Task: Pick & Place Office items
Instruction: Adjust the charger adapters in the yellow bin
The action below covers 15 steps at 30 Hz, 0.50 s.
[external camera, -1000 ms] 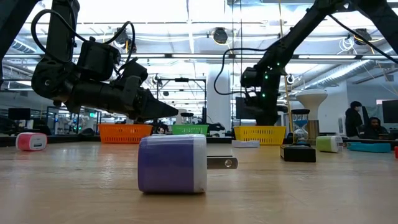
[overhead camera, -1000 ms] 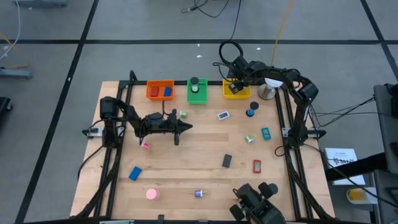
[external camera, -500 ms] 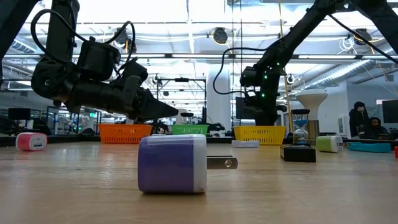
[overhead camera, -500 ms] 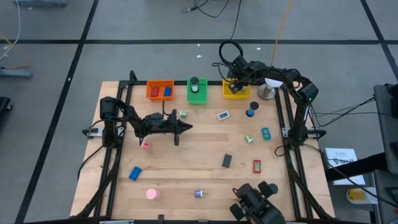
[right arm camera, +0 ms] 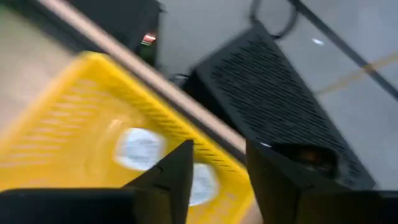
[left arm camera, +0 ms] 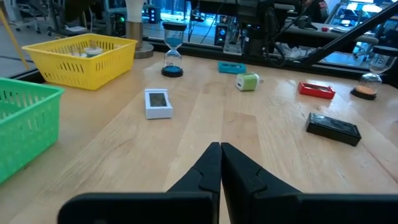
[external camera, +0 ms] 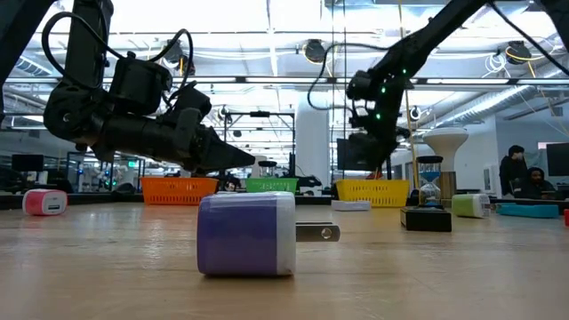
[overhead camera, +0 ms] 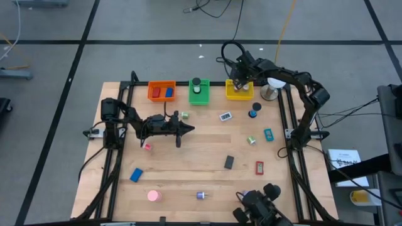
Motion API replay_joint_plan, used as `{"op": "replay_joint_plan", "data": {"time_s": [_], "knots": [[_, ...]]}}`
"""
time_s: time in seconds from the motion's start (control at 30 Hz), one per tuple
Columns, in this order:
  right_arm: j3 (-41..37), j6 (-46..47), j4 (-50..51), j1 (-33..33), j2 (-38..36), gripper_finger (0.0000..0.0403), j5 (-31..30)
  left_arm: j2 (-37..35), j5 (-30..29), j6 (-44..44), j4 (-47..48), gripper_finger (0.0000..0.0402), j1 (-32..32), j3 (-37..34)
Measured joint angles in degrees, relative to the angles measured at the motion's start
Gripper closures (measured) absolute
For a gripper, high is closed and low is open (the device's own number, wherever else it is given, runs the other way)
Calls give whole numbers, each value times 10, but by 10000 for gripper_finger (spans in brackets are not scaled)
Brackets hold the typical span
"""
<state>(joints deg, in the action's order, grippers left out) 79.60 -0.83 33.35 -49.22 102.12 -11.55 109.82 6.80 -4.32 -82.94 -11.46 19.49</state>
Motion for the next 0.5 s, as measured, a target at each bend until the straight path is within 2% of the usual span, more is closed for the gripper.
{"op": "replay_joint_plan", "data": {"time_s": [0.17, 0.27, 0.33, 0.5], "knots": [[0, 47, 3, 21, 1, 350, 67, 0, -8, 1, 0, 394, 0, 0], [1, 67, -15, 39, 17, 390, 68, 0, -8, 1, 0, 399, 0, 0], [0, 75, -15, 45, 28, 399, 69, 0, -8, 1, 0, 393, 0, 0], [0, 96, -14, 50, 61, 389, 71, 0, -8, -2, 1, 393, 0, 0]]}}
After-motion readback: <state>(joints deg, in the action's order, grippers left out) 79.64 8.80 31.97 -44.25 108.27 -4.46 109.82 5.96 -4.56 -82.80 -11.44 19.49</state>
